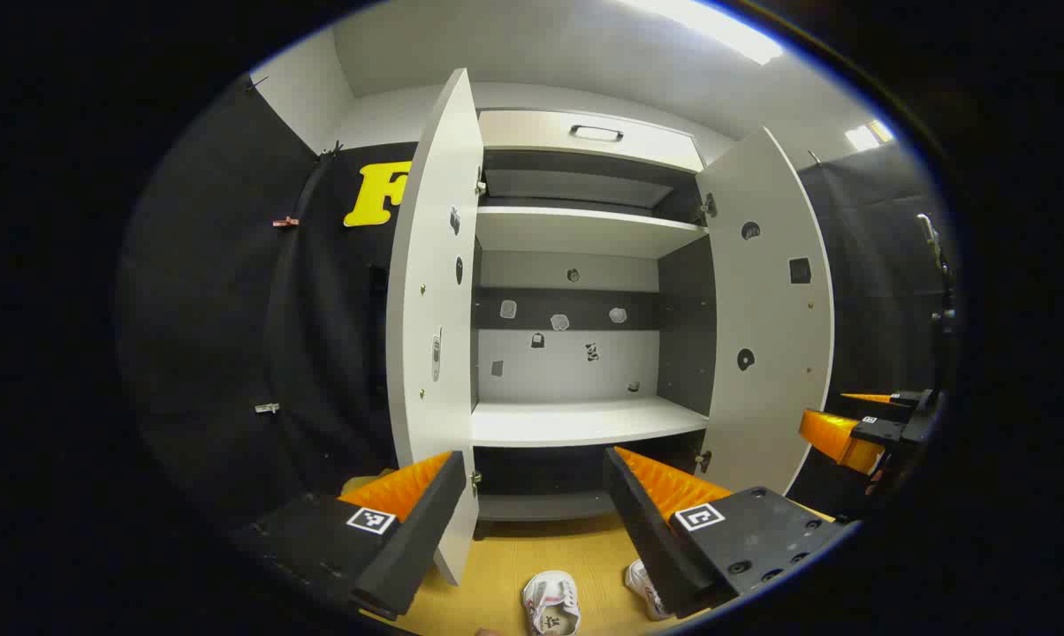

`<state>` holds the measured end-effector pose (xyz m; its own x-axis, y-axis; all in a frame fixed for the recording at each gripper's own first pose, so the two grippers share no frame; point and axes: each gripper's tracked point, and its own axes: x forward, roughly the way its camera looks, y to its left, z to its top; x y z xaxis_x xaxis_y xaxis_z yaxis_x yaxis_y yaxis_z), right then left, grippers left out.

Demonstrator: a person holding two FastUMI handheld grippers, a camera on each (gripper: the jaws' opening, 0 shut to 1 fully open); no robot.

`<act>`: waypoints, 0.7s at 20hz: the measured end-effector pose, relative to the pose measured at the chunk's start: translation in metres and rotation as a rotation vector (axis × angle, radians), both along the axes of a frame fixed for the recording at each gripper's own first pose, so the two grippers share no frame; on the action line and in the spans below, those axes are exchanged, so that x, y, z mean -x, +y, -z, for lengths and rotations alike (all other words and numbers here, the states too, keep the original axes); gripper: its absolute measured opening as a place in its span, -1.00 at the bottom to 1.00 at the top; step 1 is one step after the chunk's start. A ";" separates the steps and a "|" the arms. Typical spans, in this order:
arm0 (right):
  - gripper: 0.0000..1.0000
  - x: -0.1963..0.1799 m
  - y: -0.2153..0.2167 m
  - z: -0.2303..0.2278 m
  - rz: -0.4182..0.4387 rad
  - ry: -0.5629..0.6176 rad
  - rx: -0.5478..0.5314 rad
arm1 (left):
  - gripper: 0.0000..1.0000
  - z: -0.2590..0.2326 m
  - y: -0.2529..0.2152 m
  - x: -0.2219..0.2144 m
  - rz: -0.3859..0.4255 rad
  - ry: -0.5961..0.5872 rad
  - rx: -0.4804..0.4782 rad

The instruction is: Grab one shoe with the right hand and put it into the shoe cabinet, grab the other shoe with the left hand and put it into the shoe cabinet; then close the right door with the right hand and the left door with the left hand.

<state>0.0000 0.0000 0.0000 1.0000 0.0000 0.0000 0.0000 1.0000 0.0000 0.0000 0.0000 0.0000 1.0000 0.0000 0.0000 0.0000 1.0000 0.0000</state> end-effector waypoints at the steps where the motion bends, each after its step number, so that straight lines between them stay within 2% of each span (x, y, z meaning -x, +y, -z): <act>1: 0.96 0.000 0.000 0.002 -0.008 0.007 -0.006 | 0.96 0.000 0.000 0.001 -0.006 0.001 -0.001; 14: 0.96 -0.002 0.007 0.017 -0.064 0.050 -0.007 | 0.96 0.011 -0.002 0.009 -0.043 0.026 -0.027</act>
<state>0.0019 0.0072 -0.0165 0.9967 0.0645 -0.0502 -0.0641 0.9979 0.0089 -0.0094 -0.0022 -0.0107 0.9987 0.0438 -0.0257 -0.0431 0.9987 0.0274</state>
